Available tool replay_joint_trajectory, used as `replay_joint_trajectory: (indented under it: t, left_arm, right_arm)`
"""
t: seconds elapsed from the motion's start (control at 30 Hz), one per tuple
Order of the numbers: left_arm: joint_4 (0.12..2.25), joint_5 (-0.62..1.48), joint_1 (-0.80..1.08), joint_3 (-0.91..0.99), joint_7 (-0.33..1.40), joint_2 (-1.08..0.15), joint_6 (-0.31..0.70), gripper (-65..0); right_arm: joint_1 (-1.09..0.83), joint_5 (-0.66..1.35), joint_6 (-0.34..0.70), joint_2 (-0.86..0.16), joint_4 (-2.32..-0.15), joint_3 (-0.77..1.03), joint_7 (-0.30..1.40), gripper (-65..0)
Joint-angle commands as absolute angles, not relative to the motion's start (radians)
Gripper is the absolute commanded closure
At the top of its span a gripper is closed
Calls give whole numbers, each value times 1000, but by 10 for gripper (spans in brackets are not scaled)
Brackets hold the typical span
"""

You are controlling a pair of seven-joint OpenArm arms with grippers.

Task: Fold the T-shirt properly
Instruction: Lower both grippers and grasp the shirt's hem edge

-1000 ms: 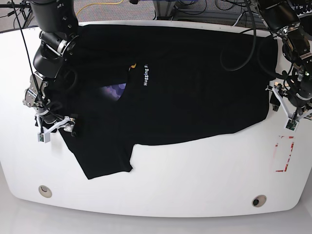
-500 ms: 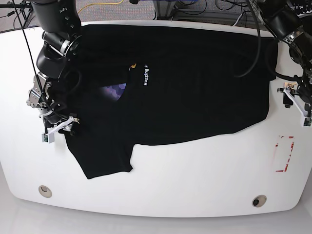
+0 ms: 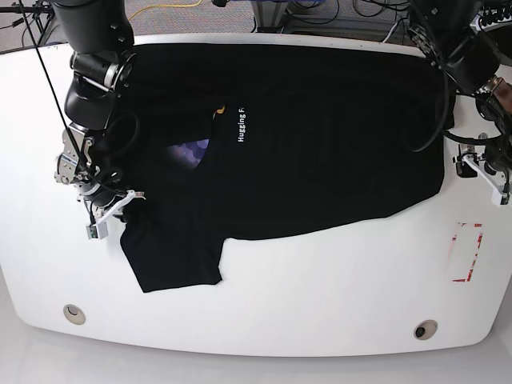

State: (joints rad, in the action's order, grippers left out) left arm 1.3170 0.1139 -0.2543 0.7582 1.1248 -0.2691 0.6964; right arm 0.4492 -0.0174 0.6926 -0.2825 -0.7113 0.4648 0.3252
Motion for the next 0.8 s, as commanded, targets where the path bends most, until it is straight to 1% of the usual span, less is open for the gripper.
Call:
replay_joint_trajectory:
  t: [0.0, 0.07, 0.17, 0.27, 0.6, 0.77]
  left_arm:
    - [1283, 127, -291, 759, 1090, -289, 698, -417]
    - [1254, 128, -305, 760, 1086, -277, 698, -422]
    - [1221, 128, -325, 762, 1081, -266, 698, -478]
    - [1205, 130, -338, 762, 1079, -262, 698, -517]
    - [1132, 125, -415, 762, 1075, -214, 698, -519]
    - [1056, 122, -452, 757, 1044, -197, 698, -518]
  right_arm:
    - [469, -18, 698, -295, -723, 464, 331, -2]
    - [469, -18, 698, -295, -723, 464, 331, -2]
    - [469, -18, 698, -295, -723, 464, 331, -2]
    - [469, -18, 698, -295, -723, 464, 331, -2]
    - [469, -18, 698, -295, -723, 464, 331, -2]
    - [467, -18, 698, -295, -723, 464, 331, -3]
